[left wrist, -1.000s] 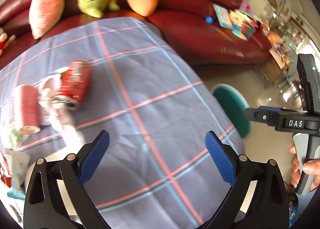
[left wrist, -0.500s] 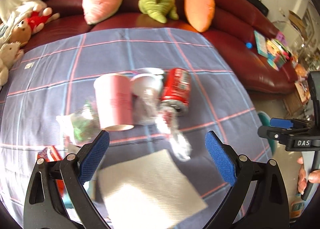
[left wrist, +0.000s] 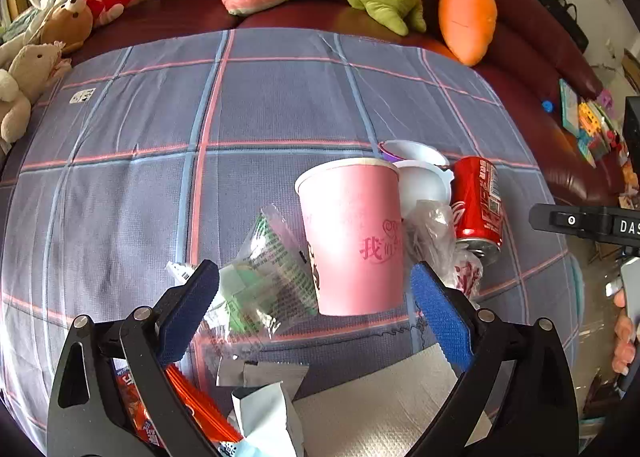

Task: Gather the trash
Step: 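Grasp the red Coca-Cola can with the right gripper while the left grasps the pink cup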

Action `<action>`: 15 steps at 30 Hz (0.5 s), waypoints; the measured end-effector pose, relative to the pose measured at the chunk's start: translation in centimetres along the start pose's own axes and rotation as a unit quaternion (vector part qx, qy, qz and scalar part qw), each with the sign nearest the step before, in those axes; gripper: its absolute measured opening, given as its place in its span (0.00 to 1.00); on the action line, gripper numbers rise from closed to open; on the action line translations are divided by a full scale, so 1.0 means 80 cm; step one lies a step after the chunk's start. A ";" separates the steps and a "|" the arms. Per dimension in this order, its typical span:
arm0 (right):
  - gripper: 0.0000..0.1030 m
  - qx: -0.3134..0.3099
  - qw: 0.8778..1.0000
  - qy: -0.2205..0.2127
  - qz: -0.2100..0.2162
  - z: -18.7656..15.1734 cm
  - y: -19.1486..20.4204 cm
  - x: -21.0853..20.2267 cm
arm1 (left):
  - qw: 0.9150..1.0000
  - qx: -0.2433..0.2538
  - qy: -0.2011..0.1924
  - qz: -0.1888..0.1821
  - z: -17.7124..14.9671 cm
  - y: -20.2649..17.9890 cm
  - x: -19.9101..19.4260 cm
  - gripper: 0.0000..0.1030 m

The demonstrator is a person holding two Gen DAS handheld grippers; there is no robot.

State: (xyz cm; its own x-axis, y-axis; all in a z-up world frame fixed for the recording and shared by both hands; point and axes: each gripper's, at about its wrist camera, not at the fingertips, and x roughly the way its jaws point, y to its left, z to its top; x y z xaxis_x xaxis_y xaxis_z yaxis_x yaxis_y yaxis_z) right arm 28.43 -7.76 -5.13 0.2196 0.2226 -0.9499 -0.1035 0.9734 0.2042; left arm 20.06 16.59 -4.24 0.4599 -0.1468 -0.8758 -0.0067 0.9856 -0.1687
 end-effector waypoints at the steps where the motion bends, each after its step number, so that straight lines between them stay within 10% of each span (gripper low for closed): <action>1: 0.77 0.003 1.000 0.004 0.004 0.005 0.002 0.007 | 1.000 -0.001 0.001 -0.001 0.003 0.001 0.004 0.94; 4: 0.53 0.018 1.000 0.019 0.017 0.020 0.002 0.032 | 1.000 -0.002 0.004 -0.005 0.012 0.002 0.013 0.94; 15: 0.60 0.029 0.996 0.048 0.071 0.028 0.012 0.083 | 1.000 0.010 0.005 -0.013 0.019 -0.005 0.038 0.93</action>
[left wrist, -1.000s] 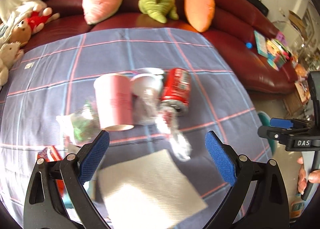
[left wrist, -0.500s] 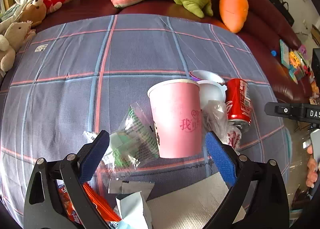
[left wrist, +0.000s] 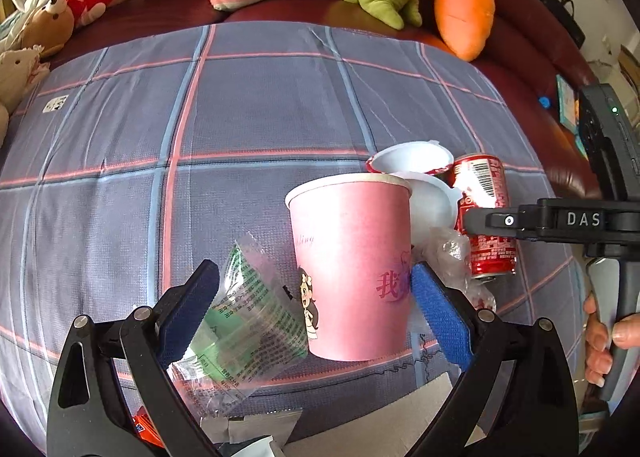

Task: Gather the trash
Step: 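Grasp the red Coca-Cola can with the right gripper while the left grasps the pink cup, then carry the red can and pink cup over the teal bin and open both grippers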

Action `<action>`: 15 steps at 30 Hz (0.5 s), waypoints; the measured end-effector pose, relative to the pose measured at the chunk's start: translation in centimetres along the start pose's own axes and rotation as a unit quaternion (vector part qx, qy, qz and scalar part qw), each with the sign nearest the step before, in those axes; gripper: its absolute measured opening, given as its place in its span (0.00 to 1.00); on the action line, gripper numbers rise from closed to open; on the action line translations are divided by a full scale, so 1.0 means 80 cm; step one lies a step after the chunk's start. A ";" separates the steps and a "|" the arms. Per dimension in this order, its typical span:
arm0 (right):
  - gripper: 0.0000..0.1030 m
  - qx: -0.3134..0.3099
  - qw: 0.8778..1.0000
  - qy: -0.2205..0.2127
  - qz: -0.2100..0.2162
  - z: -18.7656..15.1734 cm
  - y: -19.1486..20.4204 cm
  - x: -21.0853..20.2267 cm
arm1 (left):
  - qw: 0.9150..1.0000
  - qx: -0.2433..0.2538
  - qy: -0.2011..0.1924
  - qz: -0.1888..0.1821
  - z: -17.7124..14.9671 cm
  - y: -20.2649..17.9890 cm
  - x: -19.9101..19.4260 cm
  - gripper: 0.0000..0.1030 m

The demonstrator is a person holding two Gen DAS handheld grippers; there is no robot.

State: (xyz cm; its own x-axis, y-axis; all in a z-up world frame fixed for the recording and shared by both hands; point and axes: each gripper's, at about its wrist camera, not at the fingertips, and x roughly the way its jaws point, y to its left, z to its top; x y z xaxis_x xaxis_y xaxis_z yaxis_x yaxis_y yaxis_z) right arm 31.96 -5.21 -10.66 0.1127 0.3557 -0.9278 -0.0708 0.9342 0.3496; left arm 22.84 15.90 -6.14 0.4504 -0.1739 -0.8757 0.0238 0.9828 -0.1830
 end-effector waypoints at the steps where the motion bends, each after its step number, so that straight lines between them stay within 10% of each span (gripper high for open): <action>1: 0.60 0.000 1.000 0.002 0.002 -0.002 0.000 0.004 | 1.000 0.001 -0.001 -0.002 0.000 -0.001 0.001 0.91; 7: 0.48 -0.013 1.000 -0.016 -0.008 -0.012 -0.002 0.001 | 1.000 0.014 0.015 -0.007 -0.001 -0.017 0.016 0.89; 11: 0.48 -0.010 1.000 -0.027 -0.002 -0.023 -0.013 -0.018 | 1.000 0.023 0.001 -0.004 -0.006 -0.025 0.009 0.61; 15: 0.48 -0.009 0.999 -0.036 0.000 -0.041 -0.030 -0.041 | 1.000 0.024 -0.013 -0.003 -0.011 -0.030 -0.014 0.60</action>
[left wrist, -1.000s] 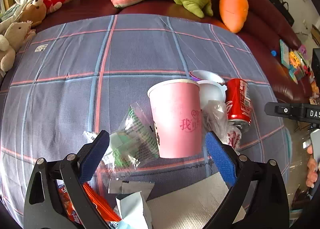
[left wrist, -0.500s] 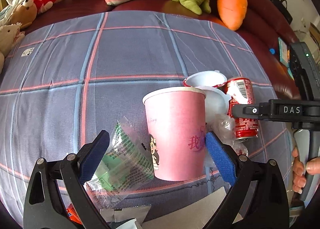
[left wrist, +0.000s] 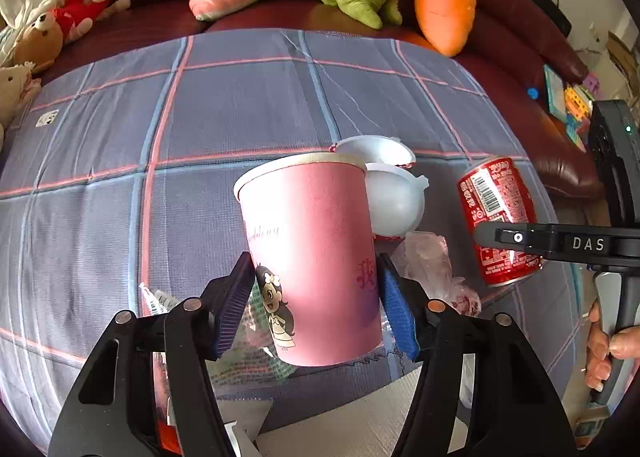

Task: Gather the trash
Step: 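Carry the red can and pink cup over the teal bin and open both grippers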

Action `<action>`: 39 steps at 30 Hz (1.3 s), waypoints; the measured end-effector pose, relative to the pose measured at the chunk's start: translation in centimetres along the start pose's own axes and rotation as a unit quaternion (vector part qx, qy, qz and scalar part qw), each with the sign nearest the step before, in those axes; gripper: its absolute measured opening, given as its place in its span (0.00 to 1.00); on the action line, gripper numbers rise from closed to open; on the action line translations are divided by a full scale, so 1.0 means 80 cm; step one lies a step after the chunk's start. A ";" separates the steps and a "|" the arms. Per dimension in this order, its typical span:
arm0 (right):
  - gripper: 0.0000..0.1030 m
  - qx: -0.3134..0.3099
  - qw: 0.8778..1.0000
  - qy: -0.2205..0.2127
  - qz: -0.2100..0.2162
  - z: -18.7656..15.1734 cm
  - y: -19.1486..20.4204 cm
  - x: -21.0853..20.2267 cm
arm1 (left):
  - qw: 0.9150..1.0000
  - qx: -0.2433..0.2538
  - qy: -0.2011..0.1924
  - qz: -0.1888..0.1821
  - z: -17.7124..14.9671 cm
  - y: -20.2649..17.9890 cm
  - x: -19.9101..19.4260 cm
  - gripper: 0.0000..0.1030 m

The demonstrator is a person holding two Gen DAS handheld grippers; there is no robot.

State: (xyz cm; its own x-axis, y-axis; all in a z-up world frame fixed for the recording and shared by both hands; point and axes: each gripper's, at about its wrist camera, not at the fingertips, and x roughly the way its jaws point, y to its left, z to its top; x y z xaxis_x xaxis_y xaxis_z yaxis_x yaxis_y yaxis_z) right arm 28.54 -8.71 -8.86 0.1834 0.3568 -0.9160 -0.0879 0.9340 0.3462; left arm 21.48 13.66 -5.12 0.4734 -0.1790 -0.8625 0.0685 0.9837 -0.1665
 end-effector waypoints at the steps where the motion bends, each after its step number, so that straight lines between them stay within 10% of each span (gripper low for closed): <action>1: 0.48 0.001 1.000 -0.003 0.000 -0.005 -0.005 -0.007 | 1.000 0.000 -0.002 0.000 -0.002 -0.001 -0.006 0.60; 15: 0.48 0.038 0.998 -0.043 0.013 -0.095 -0.090 -0.103 | 0.998 0.032 -0.046 -0.040 -0.029 -0.083 -0.093 0.61; 39: 0.48 0.186 0.966 -0.177 -0.027 -0.255 -0.371 -0.293 | 0.976 0.184 0.013 -0.117 -0.087 -0.377 -0.047 0.61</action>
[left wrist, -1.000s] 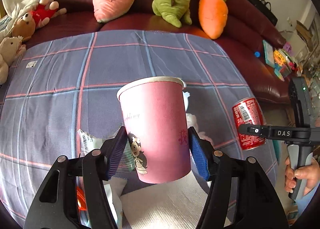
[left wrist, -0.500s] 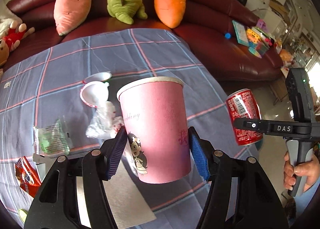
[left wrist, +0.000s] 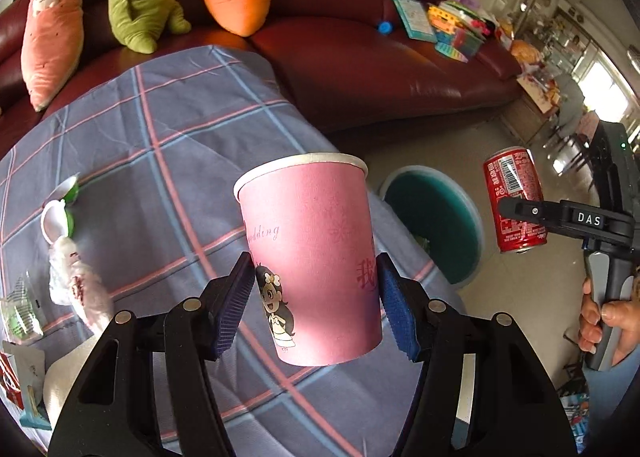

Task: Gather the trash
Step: 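Carry the red can and pink cup over the teal bin and open both grippers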

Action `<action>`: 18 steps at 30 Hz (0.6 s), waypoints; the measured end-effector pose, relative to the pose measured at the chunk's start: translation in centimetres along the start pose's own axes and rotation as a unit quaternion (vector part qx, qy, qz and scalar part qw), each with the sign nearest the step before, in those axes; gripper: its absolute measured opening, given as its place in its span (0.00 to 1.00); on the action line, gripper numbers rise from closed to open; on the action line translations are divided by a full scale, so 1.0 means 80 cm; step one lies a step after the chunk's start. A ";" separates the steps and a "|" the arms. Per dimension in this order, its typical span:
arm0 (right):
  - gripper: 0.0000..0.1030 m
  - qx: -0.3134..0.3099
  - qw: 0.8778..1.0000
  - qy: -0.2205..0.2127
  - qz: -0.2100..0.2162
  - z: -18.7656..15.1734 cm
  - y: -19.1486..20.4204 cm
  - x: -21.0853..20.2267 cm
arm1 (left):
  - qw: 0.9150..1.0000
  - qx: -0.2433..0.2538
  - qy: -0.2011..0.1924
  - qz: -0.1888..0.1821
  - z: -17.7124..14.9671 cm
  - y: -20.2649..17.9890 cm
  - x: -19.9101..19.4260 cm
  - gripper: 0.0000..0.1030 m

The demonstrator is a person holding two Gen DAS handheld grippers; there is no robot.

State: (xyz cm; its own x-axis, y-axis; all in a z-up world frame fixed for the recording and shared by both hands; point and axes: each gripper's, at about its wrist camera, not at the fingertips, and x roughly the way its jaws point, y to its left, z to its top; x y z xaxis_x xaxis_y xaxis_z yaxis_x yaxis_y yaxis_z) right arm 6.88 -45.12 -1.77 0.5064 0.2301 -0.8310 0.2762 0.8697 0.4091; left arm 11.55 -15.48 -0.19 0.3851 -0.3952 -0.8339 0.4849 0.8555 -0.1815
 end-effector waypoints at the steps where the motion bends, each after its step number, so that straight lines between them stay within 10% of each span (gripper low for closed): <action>1: 0.48 0.008 1.000 -0.001 -0.003 0.001 -0.013 -0.002 | 1.000 0.005 0.004 -0.003 0.003 -0.010 0.007 0.61; 18: 0.48 0.040 0.998 0.004 -0.039 0.023 -0.121 0.013 | 0.996 0.060 0.052 -0.032 0.042 -0.130 0.100 0.61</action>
State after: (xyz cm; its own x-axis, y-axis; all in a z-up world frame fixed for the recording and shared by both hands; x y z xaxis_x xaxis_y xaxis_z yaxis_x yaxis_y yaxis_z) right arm 6.22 -54.08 -5.90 0.4737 0.1664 -0.8648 0.3794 0.8476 0.3709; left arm 12.20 -28.65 -3.23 0.2692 -0.4056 -0.8735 0.5981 0.7813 -0.1784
